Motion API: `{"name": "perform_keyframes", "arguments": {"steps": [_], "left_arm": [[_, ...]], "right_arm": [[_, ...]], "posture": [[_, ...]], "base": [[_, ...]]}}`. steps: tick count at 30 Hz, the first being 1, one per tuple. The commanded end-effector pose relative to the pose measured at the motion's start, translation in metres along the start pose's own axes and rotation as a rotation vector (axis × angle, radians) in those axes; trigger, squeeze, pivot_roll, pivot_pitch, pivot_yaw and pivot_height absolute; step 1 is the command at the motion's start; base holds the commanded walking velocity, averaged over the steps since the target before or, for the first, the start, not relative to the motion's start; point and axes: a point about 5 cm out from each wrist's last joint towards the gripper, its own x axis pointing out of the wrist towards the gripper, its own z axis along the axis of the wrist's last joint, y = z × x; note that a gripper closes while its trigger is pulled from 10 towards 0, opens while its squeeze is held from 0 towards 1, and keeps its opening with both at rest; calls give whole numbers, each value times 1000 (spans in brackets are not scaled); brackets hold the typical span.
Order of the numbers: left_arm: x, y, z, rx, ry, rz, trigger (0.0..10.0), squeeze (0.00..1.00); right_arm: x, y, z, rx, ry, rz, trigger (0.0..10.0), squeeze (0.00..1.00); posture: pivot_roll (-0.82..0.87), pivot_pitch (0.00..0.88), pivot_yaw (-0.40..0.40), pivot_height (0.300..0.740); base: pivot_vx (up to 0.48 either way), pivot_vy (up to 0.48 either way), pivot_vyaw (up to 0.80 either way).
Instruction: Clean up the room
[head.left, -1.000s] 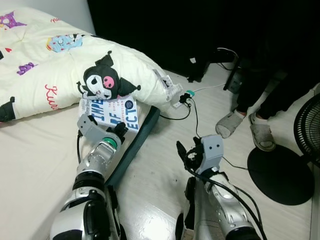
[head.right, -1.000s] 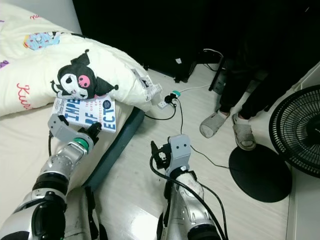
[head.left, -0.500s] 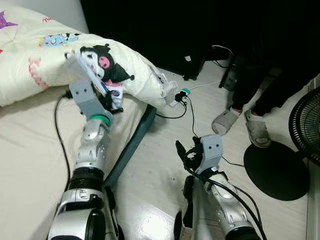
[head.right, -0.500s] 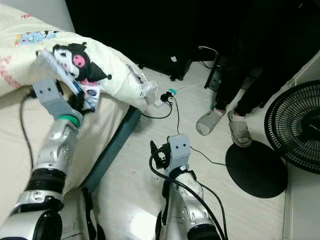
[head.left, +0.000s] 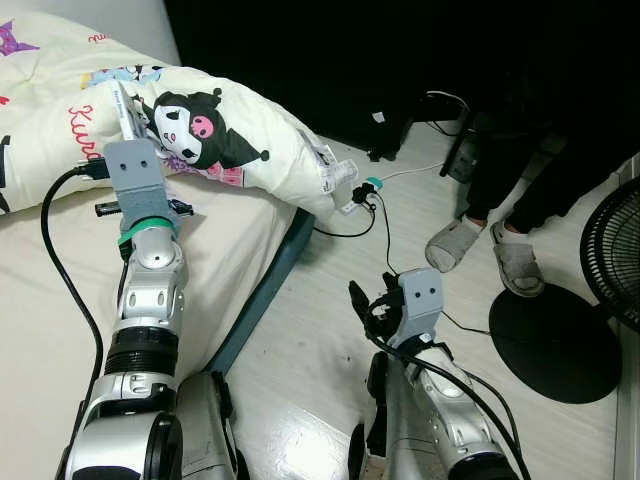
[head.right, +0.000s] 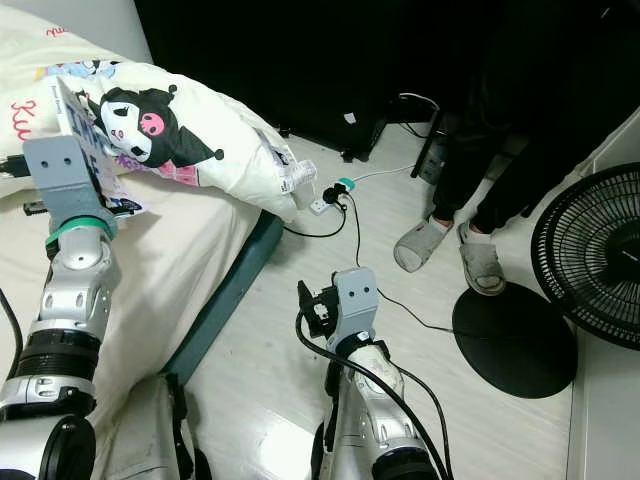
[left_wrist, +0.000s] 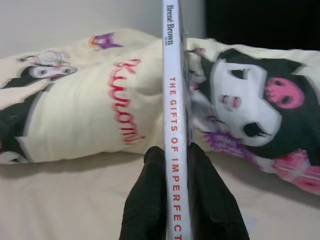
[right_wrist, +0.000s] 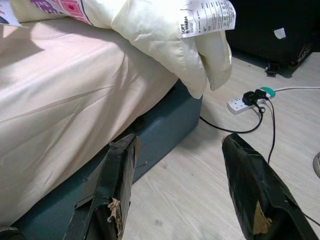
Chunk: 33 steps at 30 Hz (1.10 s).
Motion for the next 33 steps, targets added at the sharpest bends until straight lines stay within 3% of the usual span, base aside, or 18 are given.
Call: {"name": "perform_keyframes", "arguments": {"steps": [1,3,4,6,7,8,11,12,19,22,28,29,30,33], "left_arm": [[3,1,12,-6,-39,5,10000,0],[3,-6,11,-14,-21,-52,10000,0],[-5,-28,-3,-24,94,-225,10000,0],[-28,-57,-30,-86,286,-428,10000,0],[-28,-57,-30,-86,286,-428,10000,0],[-36,-65,-38,-100,338,-468,10000,0],[-36,-65,-38,-100,338,-468,10000,0],[-47,-73,-50,-86,371,-494,10000,0],[-47,-73,-54,-15,339,-432,10000,0],[-34,-61,-42,97,183,-280,10000,0],[-27,-50,-33,156,105,-205,10000,0],[-26,-48,-31,176,89,-199,10000,98],[-26,-47,-32,189,84,-202,10000,969],[-26,-48,-32,195,85,-209,10000,969]], "right_arm": [[-3,-1,-4,10,18,-12,10000,0],[-3,-1,-4,9,18,-11,10000,0],[-2,-2,-4,8,18,-10,10000,0],[-2,-2,-3,8,14,-13,10000,0],[-2,-2,-3,8,14,-13,10000,0],[-2,-3,-3,7,13,-14,10000,0],[-2,-3,-3,7,13,-14,10000,0],[-4,-3,-3,5,15,-14,10000,0],[-3,-3,-3,5,15,-16,10000,0],[-3,-2,-3,8,13,-17,10000,0],[-3,-1,-4,10,14,-17,10000,0],[-3,-1,-4,11,14,-18,10000,0],[-3,-1,-4,11,14,-17,10000,0],[-3,-1,-4,11,14,-17,10000,0]], "posture": [[-29,95,27,556],[-29,95,27,556],[-35,94,31,556],[-40,93,32,556],[-40,93,32,556],[-39,92,32,556],[-39,92,32,556],[-42,94,29,556],[-45,95,31,556],[-43,97,33,556],[-43,98,34,556],[-42,99,34,556],[-41,99,33,556],[-41,99,33,556]], "base": [[0,0,0],[0,0,0],[0,0,0],[0,0,0],[0,0,0],[0,0,0],[0,0,0],[0,0,0],[0,0,0],[0,0,0],[0,0,0],[0,0,0],[0,0,0],[0,0,0]]}}
